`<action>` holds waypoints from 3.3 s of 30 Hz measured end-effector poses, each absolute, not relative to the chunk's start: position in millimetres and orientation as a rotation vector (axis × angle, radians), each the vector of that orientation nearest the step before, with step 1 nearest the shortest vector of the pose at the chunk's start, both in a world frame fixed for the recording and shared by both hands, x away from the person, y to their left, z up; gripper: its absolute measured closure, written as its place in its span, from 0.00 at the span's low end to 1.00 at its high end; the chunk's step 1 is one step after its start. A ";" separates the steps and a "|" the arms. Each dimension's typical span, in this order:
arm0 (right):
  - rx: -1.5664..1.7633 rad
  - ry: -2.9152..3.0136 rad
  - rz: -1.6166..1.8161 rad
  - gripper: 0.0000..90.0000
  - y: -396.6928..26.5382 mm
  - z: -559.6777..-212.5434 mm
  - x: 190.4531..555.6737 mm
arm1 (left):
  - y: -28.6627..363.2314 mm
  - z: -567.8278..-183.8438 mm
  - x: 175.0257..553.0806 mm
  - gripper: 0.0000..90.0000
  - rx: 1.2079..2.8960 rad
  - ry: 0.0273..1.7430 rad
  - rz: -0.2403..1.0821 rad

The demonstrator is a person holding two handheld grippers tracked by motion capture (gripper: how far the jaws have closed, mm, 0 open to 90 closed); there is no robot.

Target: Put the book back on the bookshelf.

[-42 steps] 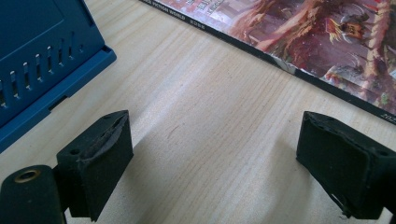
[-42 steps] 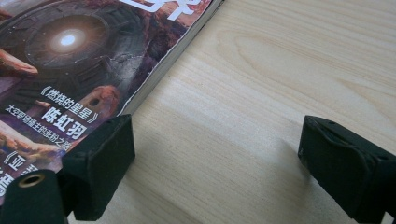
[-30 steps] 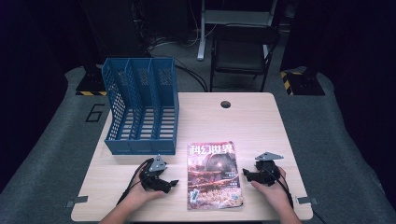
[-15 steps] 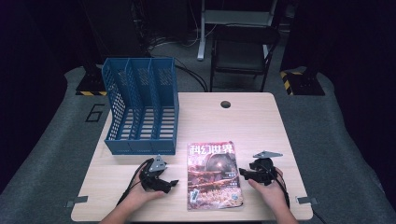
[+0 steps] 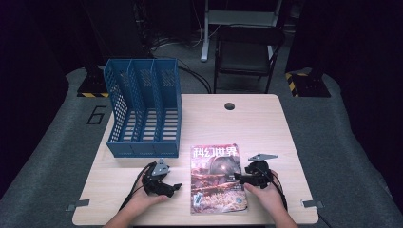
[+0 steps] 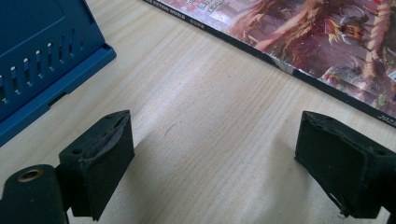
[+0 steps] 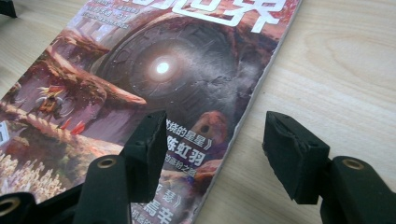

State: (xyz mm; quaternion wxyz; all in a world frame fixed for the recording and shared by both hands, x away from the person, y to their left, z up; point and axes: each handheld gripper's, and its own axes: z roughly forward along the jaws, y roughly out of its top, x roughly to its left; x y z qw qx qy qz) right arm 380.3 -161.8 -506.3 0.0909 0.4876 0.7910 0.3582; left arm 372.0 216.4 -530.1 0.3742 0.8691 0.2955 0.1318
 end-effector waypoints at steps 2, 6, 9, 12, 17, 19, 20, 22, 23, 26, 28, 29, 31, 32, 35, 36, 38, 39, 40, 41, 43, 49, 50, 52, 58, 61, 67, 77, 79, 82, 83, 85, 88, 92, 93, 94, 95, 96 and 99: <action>1.449 2.360 1.066 0.44 -159.8 -507.2 380.1 | 216.4 -530.1 372.0 0.13 2.225 0.757 0.337; 1.464 2.372 1.069 0.43 -157.4 -507.5 379.7 | 216.3 -530.2 372.0 0.13 2.225 0.757 0.342; 1.463 2.375 1.086 0.43 -156.2 -508.2 380.1 | 216.4 -530.1 372.1 0.13 2.226 0.755 0.338; 1.462 2.378 1.084 0.43 -154.4 -508.4 379.6 | 216.4 -530.0 372.1 0.13 2.227 0.755 0.338; 1.476 2.388 1.071 0.42 -152.1 -509.7 379.5 | 216.3 -530.2 372.1 0.13 2.226 0.755 0.340; 1.460 2.394 1.068 0.40 -151.8 -510.6 380.0 | 216.5 -529.8 372.1 0.13 2.230 0.754 0.333; 1.460 2.394 1.068 0.40 -151.8 -510.6 380.0 | 216.5 -529.8 372.1 0.13 2.230 0.754 0.333; 1.458 2.392 1.070 0.40 -151.0 -510.7 380.0 | 216.2 -530.2 372.1 0.13 2.226 0.755 0.340; 1.457 2.392 1.069 0.40 -150.9 -510.8 379.9 | 216.2 -530.2 372.1 0.13 2.226 0.755 0.341; 1.460 2.388 1.068 0.39 -149.7 -510.7 379.3 | 215.7 -529.6 372.2 0.13 2.227 0.756 0.338; 1.463 2.389 1.066 0.39 -149.6 -510.6 379.3 | 214.5 -530.6 371.1 0.13 2.209 0.771 0.344; 1.465 2.387 1.067 0.39 -149.6 -510.6 379.2 | 214.5 -530.6 371.1 0.13 2.209 0.771 0.344; 1.467 2.387 1.068 0.39 -149.5 -510.5 379.0 | 214.9 -528.9 370.1 0.16 2.219 0.778 0.340; 1.469 2.382 1.065 0.39 -149.3 -510.7 378.7 | 213.6 -529.4 369.6 0.17 2.206 0.793 0.356; 1.475 2.389 1.059 0.38 -148.9 -510.2 377.8 | 212.0 -527.8 369.3 0.18 2.205 0.827 0.360; 1.503 2.389 1.055 0.38 -147.5 -509.5 376.3 | 210.6 -524.7 368.7 0.18 2.210 0.868 0.320; 1.460 2.394 1.053 0.38 -148.8 -510.3 377.5 | 209.4 -519.6 368.8 0.24 2.200 0.922 0.273; 1.463 2.394 1.055 0.38 -148.8 -510.3 377.5 | 209.2 -517.5 369.0 0.26 2.202 0.939 0.233; 1.465 2.394 1.061 0.38 -149.0 -510.3 377.8 | 207.7 -516.1 368.4 0.27 2.193 0.961 0.213; 1.465 2.394 1.061 0.38 -149.0 -510.3 377.8 | 206.4 -514.0 367.7 0.27 2.196 0.971 0.196; 1.472 2.396 1.066 0.38 -149.8 -510.3 378.1 | 199.7 -507.0 365.4 0.27 2.179 1.007 0.189; 1.473 2.405 1.064 0.38 -150.5 -509.8 378.0 | 180.8 -495.5 365.5 0.26 2.147 1.013 0.196; 1.473 2.405 1.065 0.38 -150.6 -509.8 378.0 | 177.7 -494.9 365.8 0.26 2.154 1.008 0.183; 1.489 2.403 1.062 0.38 -149.7 -509.5 377.0 | 174.0 -495.7 365.5 0.26 2.154 1.007 0.191; 1.431 2.396 1.062 0.38 -150.4 -511.3 377.5 | 155.4 -505.1 364.1 0.26 2.193 0.995 0.178; 1.437 2.391 1.061 0.39 -149.9 -511.3 377.1 | 151.8 -513.4 361.6 0.26 2.180 0.990 0.189; 1.446 2.388 1.056 0.39 -149.0 -510.7 377.2 | 147.0 -517.3 358.5 0.26 2.183 0.964 0.215; 1.442 2.394 1.053 0.37 -148.1 -510.8 377.0 | 133.8 -521.7 351.0 0.25 2.201 0.861 0.244; 1.465 2.397 1.057 0.37 -148.7 -510.1 377.0 | 134.0 -521.7 351.2 0.25 2.199 0.861 0.244; 1.489 2.392 1.061 0.39 -149.0 -509.7 376.3 | 134.0 -522.4 350.1 0.25 2.189 0.863 0.249; 1.501 2.388 1.060 0.39 -148.8 -509.4 375.6 | 134.0 -522.4 350.1 0.25 2.189 0.863 0.249; 1.541 2.381 1.050 0.39 -147.6 -508.3 373.4 | 133.3 -521.9 348.4 0.25 2.198 0.857 0.249; 1.531 2.385 1.031 0.40 -148.4 -507.7 371.2 | 132.3 -521.7 347.1 0.24 2.202 0.852 0.240; 1.560 2.385 1.018 0.41 -148.7 -506.3 367.7 | 131.9 -521.3 346.5 0.24 2.215 0.836 0.246; 1.546 2.386 1.009 0.41 -150.1 -506.1 365.9 | 131.4 -521.6 346.0 0.24 2.210 0.833 0.233; 1.544 2.392 1.005 0.42 -150.9 -505.9 365.0 | 130.9 -521.8 345.8 0.24 2.210 0.828 0.241; 1.553 2.386 1.004 0.43 -151.5 -505.5 364.0 | 130.0 -522.3 345.1 0.24 2.205 0.831 0.238; 1.592 2.371 1.002 0.43 -151.5 -504.8 362.3 | 129.7 -522.3 345.1 0.24 2.205 0.826 0.232; 1.592 2.353 0.995 0.41 -152.2 -505.8 362.5 | 128.7 -523.5 344.3 0.24 2.193 0.824 0.249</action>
